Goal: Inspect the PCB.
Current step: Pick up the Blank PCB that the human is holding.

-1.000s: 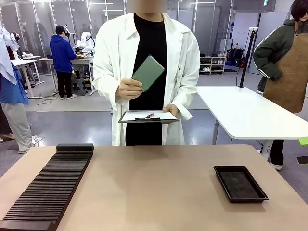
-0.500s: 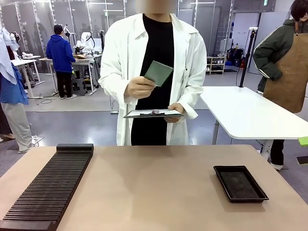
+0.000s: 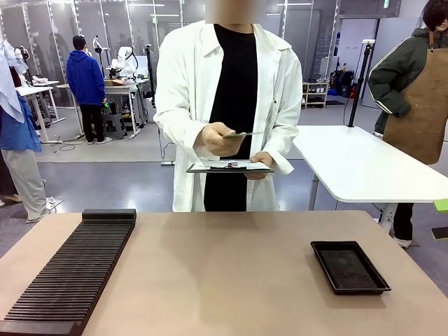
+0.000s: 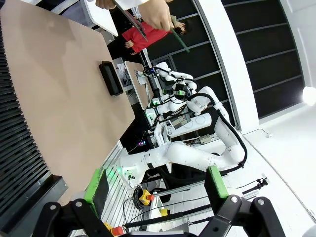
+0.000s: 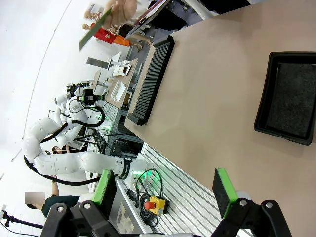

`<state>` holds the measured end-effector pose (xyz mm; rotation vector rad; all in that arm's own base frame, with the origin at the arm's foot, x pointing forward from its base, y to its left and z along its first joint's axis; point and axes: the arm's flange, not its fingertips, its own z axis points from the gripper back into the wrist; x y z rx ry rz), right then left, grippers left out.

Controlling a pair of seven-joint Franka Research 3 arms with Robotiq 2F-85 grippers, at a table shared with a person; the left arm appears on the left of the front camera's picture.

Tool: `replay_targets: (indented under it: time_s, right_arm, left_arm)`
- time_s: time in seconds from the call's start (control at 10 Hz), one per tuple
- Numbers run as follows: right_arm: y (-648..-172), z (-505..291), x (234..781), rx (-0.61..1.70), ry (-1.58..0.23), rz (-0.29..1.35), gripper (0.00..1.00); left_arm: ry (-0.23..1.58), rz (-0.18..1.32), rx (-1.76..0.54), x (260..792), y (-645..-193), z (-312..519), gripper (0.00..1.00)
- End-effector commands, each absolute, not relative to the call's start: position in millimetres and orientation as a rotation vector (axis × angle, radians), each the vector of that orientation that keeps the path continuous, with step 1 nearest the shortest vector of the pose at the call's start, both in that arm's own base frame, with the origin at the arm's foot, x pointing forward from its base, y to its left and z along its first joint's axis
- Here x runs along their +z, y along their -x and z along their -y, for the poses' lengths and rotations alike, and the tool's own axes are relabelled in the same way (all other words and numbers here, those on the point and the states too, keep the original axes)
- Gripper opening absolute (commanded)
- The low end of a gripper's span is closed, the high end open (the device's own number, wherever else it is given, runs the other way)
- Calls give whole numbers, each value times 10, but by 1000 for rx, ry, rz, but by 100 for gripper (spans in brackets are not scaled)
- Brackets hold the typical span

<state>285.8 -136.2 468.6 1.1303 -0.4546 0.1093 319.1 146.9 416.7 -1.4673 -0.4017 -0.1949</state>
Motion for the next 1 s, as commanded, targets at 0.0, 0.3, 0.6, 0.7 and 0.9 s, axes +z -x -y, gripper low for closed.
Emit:
replay_targets:
  time_s: [0.0, 0.3, 0.6, 0.7, 0.9]
  right_arm:
    - [-2860, 1371, 4691, 121, -1137, 468, 100]
    - [-2860, 1371, 4691, 121, -1137, 468, 100]
    - [-2860, 1371, 4691, 121, -1137, 468, 100]
    - [-2858, 1362, 4686, 109, -1130, 455, 100]
    - [-3045, 1093, 4724, 11, -1126, 334, 100]
  left_arm:
    - [1459, 394, -199, 4183, -3180, -1477, 100]
    - [1459, 394, -199, 4183, -3180, -1477, 100]
    - [1459, 394, -199, 4183, -3180, -1477, 100]
    - [1459, 394, -199, 4183, -3180, -1477, 100]
    - [1459, 394, -199, 4183, -3180, -1477, 100]
